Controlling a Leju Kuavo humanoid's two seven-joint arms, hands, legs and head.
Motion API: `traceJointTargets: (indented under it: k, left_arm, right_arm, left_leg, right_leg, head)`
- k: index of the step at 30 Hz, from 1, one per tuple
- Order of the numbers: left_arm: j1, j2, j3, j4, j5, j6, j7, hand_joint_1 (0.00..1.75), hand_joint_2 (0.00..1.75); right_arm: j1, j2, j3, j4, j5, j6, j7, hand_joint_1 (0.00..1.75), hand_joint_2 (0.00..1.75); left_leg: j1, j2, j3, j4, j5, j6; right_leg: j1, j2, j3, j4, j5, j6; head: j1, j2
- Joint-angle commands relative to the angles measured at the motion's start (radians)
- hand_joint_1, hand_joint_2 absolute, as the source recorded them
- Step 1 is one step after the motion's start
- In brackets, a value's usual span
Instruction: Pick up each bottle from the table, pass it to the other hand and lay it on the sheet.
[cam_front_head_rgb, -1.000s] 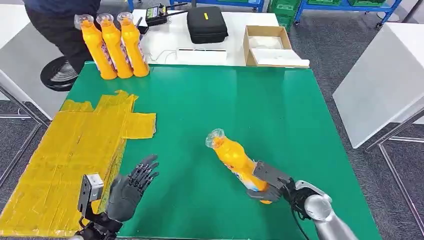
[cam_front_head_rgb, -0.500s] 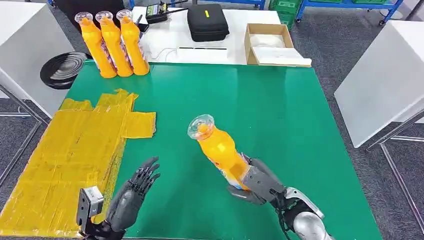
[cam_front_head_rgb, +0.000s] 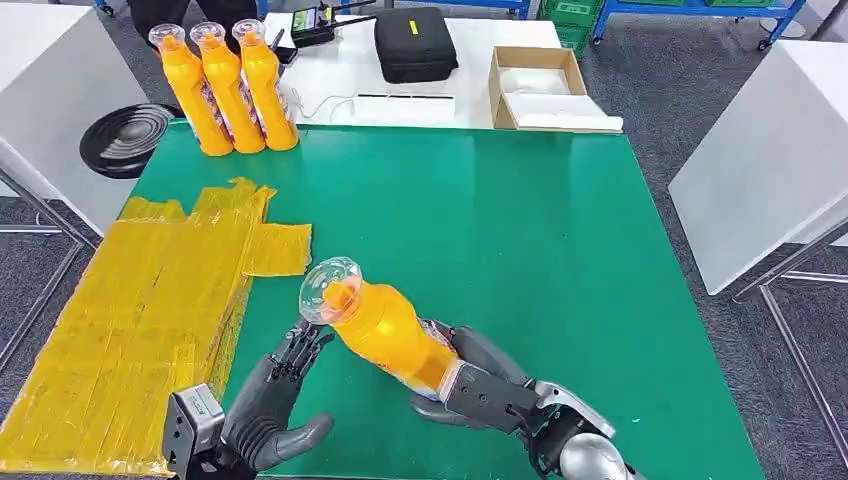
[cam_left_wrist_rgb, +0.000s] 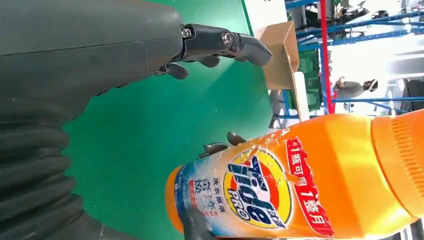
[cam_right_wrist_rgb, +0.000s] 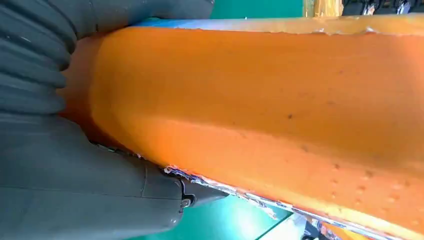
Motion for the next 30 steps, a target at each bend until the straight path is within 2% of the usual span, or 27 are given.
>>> traceJointTargets:
  k: [1, 20, 21, 26, 30]
  left_arm:
    - [-0.019, 0.006, -0.019, 0.020, 0.002, 0.003, 0.001, 0.00, 1.75]
    - [-0.013, 0.017, -0.045, -0.006, 0.052, -0.004, -0.026, 0.00, 1.75]
    - [-0.012, 0.036, -0.057, 0.013, 0.304, -0.100, 0.008, 0.00, 1.75]
    - [-0.021, 0.060, -0.085, 0.021, 0.383, -0.131, -0.006, 0.00, 1.75]
    - [-0.048, 0.047, -0.097, 0.014, 0.403, -0.130, 0.013, 0.00, 1.75]
  right_arm:
    - [-0.037, -0.010, 0.033, 0.006, -0.005, -0.006, 0.006, 1.75, 1.75]
    - [-0.065, -0.048, 0.103, -0.009, -0.026, 0.008, 0.005, 1.75, 1.75]
    - [-0.081, -0.095, 0.172, -0.019, -0.057, 0.132, -0.038, 1.75, 1.75]
    - [-0.092, -0.111, 0.262, -0.004, -0.050, 0.151, -0.058, 1.75, 1.75]
    - [-0.121, -0.100, 0.307, 0.022, -0.074, 0.178, -0.070, 1.75, 1.75]
  left_leg:
    - [-0.001, -0.001, 0.002, -0.001, 0.000, 0.001]
    - [-0.001, 0.000, 0.001, 0.000, 0.000, 0.001]
    - [-0.001, -0.001, 0.002, 0.000, 0.000, 0.001]
    - [-0.001, 0.000, 0.002, -0.001, 0.000, 0.001]
    - [-0.001, -0.001, 0.001, -0.001, 0.001, 0.001]
  right_leg:
    - [-0.001, 0.001, 0.002, 0.000, 0.000, -0.002]
    - [0.000, 0.000, 0.001, 0.000, 0.000, -0.001]
    - [-0.001, 0.000, 0.002, 0.000, 0.000, -0.001]
    - [-0.001, 0.001, 0.001, 0.000, 0.000, -0.001]
    - [-0.001, 0.000, 0.001, 0.000, 0.000, -0.001]
  head:
    - [0.000, 0.000]
    - [0.000, 0.000]
    - [0.000, 0.000]
    - [0.000, 0.000]
    - [-0.001, 0.000]
